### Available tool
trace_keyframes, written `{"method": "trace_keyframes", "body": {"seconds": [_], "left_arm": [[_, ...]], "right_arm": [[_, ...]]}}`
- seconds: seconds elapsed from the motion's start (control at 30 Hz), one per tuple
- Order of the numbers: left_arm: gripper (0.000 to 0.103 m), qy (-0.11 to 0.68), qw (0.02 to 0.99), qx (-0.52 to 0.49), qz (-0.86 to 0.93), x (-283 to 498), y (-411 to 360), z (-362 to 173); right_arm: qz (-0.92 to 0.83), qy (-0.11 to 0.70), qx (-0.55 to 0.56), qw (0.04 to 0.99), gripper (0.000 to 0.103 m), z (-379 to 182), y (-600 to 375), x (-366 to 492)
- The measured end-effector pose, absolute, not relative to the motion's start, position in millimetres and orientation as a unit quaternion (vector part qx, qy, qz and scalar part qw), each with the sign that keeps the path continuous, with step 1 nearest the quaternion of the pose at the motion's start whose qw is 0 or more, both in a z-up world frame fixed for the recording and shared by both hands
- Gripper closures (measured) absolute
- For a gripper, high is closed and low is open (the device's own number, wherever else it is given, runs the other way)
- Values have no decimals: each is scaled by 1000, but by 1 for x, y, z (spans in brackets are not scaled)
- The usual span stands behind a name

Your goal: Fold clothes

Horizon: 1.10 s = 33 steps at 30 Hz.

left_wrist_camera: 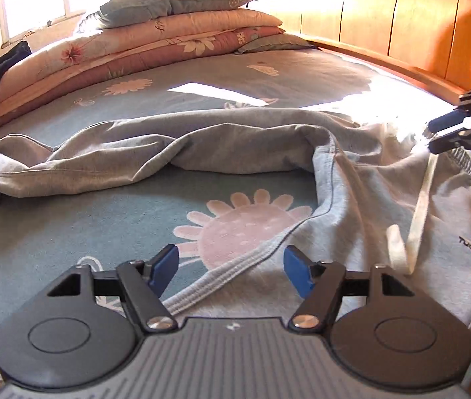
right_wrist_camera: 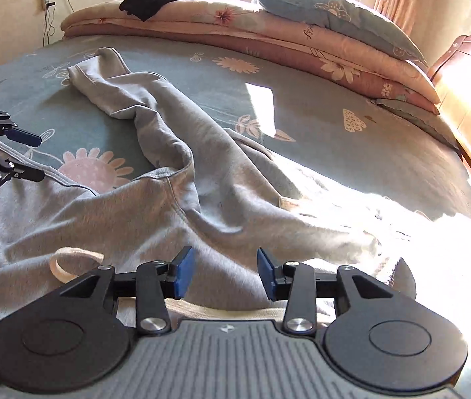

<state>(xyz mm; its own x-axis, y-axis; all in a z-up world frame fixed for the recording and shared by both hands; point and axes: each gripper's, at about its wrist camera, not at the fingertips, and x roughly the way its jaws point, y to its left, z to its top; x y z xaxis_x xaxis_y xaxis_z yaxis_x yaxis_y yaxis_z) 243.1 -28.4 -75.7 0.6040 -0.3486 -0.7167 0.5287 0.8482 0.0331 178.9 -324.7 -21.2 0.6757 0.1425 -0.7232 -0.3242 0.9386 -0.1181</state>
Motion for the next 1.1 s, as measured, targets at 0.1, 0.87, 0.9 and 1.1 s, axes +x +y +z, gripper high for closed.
{"method": "trace_keyframes", "body": {"seconds": [0.1, 0.87, 0.9, 1.1], "left_arm": [[42, 419, 854, 136, -278, 271, -27, -89], [73, 457, 863, 133, -170, 244, -7, -69], [66, 447, 869, 133, -164, 243, -7, -64], [49, 391, 899, 123, -157, 215, -13, -32]], "right_arm": [[104, 388, -98, 911, 57, -24, -348, 154], [-14, 382, 63, 922, 44, -44, -435, 97], [-26, 382, 78, 921, 43, -45, -442, 92], [-67, 389, 217, 893, 43, -71, -477, 59]]}}
